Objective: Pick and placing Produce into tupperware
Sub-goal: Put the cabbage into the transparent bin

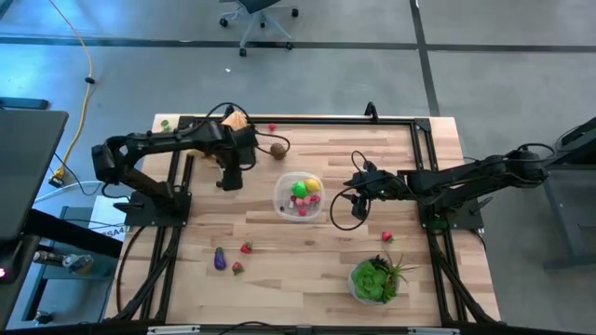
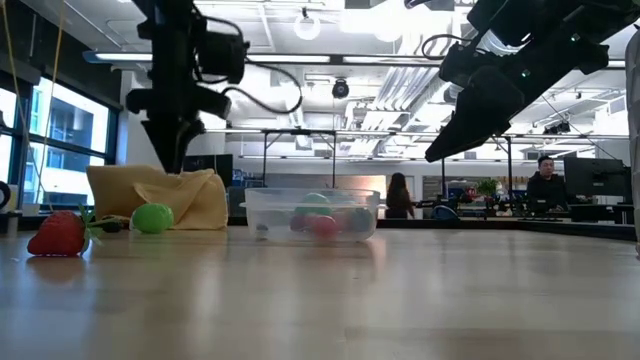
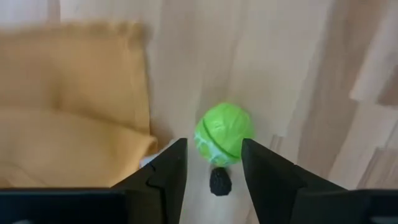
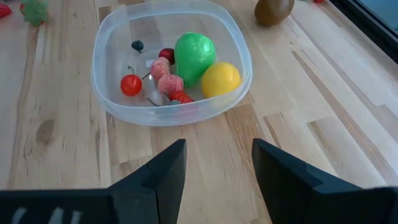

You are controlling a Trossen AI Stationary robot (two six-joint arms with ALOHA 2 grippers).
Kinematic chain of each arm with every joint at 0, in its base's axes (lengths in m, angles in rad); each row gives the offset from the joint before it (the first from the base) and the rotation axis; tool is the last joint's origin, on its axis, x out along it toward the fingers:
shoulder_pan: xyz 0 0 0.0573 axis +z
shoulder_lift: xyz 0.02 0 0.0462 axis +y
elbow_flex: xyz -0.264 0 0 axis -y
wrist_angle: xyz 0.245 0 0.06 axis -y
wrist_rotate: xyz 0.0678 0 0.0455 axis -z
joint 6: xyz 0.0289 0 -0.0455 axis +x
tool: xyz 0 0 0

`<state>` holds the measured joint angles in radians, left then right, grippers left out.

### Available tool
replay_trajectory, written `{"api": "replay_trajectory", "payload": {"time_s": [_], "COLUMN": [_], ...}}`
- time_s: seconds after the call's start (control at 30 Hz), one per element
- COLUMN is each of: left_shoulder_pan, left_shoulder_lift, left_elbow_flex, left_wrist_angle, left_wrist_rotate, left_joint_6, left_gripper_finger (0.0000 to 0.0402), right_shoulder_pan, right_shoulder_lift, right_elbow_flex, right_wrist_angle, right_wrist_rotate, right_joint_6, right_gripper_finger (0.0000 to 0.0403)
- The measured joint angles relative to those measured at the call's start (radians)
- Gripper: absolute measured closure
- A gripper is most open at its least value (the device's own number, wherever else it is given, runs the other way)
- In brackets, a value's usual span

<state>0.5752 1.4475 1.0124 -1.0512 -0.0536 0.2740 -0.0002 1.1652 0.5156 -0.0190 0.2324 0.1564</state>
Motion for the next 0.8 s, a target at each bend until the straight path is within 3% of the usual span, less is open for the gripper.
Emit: {"api": "replay_trajectory", "payload": {"time_s": [0.27,0.8], "left_shoulder_pan": [0.073,0.073], "left_shoulder_lift": [0.000,0.001], "left_elbow_flex": [-0.044,-0.044], "left_wrist_angle": [-0.003,0.007], "left_wrist_rotate": [0.038,0.035], "left_joint_6": [-0.150,-0.334], "left_gripper_finger": [0.0234,0.0219], "right_shoulder_pan": [0.000,0.000], "right_shoulder_lift": [0.000,0.000], "right_elbow_flex": [0.000,0.000], "right_wrist_angle": [0.000,0.000], "right_wrist_rotate": [0.000,0.000], "right_joint_6": [0.000,0.000], "right_gripper_finger": [0.0227,0.0227]}}
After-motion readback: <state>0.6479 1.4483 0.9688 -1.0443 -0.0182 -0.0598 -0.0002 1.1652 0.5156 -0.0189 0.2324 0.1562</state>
